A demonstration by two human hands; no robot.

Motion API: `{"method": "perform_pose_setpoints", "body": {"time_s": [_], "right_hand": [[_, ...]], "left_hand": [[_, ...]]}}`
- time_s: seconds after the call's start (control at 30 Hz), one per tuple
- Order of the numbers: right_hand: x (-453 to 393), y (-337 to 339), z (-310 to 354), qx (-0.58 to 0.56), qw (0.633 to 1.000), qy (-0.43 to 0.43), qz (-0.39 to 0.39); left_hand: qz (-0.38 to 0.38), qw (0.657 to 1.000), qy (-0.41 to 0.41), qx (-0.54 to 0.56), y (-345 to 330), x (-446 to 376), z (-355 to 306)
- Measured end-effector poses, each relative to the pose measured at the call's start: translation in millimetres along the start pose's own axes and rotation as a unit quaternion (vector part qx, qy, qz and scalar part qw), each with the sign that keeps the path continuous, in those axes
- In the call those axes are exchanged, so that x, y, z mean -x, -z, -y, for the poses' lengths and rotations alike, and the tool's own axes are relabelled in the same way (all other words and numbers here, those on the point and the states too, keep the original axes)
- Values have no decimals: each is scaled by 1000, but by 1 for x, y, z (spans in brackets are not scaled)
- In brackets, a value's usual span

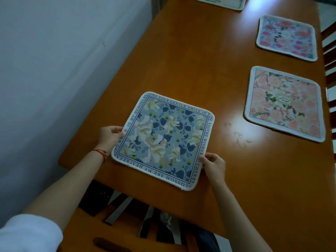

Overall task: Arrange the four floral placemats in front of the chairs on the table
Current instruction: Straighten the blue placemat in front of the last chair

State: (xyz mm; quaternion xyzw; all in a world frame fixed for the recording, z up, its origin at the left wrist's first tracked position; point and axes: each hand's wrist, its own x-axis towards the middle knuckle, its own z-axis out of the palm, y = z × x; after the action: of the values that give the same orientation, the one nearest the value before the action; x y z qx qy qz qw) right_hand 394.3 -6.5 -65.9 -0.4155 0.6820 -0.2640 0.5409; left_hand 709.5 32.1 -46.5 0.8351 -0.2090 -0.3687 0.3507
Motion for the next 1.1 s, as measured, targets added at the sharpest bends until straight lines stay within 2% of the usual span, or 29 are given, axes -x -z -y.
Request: {"method": "perform_pose_setpoints", "body": {"time_s": [0.47,0.7,0.9,1.1], "right_hand": [[-10,9,-3,13,999,1,46],[-4,2,-3,17,1000,-5,5],[1,-5,-1,26,999,-7,-36],[7,-8,-3,19,998,-1,-65]], "left_hand": [[-16,1000,22,-9,-5,-2,5],[48,998,9,-32,9,-18,4],[152,988,38,-6,23,-31,-5],[166,986,1,-22,25,-35,-2]]}}
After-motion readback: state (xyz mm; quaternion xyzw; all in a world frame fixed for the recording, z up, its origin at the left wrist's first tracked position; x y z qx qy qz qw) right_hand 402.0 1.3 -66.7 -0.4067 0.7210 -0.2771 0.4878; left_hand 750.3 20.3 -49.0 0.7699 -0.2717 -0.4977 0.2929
